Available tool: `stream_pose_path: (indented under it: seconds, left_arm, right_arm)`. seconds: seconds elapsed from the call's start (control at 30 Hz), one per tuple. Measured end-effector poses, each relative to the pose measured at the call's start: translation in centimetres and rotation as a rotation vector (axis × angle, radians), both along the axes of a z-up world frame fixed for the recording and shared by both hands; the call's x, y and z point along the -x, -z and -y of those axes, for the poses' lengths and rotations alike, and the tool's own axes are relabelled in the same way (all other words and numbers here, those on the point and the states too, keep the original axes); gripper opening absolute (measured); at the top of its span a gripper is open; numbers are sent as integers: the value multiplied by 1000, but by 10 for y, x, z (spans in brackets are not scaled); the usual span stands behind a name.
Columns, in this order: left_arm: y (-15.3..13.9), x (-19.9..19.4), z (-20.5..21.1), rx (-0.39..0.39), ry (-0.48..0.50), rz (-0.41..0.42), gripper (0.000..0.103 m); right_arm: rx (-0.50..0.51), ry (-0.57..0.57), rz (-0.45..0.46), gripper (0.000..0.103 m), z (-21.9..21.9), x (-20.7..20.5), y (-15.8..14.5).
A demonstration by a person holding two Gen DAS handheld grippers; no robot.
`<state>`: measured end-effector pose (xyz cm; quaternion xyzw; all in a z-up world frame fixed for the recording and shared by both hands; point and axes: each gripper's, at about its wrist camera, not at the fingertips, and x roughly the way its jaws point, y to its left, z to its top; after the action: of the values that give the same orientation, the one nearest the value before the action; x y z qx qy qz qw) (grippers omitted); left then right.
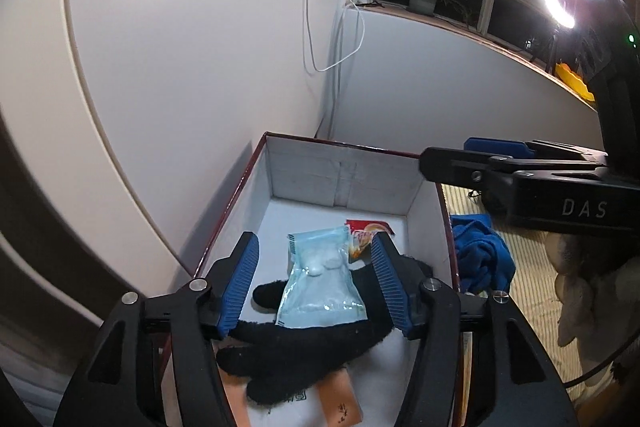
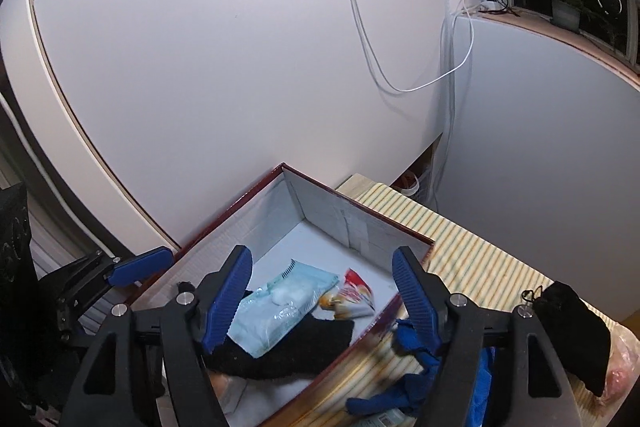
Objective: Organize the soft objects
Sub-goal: 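Open both grippers to drop the cotton packet and snack wrapper into the shoebox, then move both tools back over the bed toward the blue towel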
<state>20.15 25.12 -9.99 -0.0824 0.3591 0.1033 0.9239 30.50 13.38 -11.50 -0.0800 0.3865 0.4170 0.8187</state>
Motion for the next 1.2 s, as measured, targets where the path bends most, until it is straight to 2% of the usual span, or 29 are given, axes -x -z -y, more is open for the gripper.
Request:
stream_pose_path:
  seconds: [0.33,0.67,0.97,1.2]
  left_arm:
    - [-18,15,21,38,44,52,58]
    - [-35,23,82,74,176,95,58]
    - [-25,9,132,125,262,81,58]
    - [-15,-9,170,144,314,44,58]
  right_arm:
    - [-6,43,23,69,56,10,-17]
    - [-35,160,33,70,180,28,-30]
    - [-70,295,17,71,294,31,-30]
    - [-82,375,-16,71,347,17,-17]
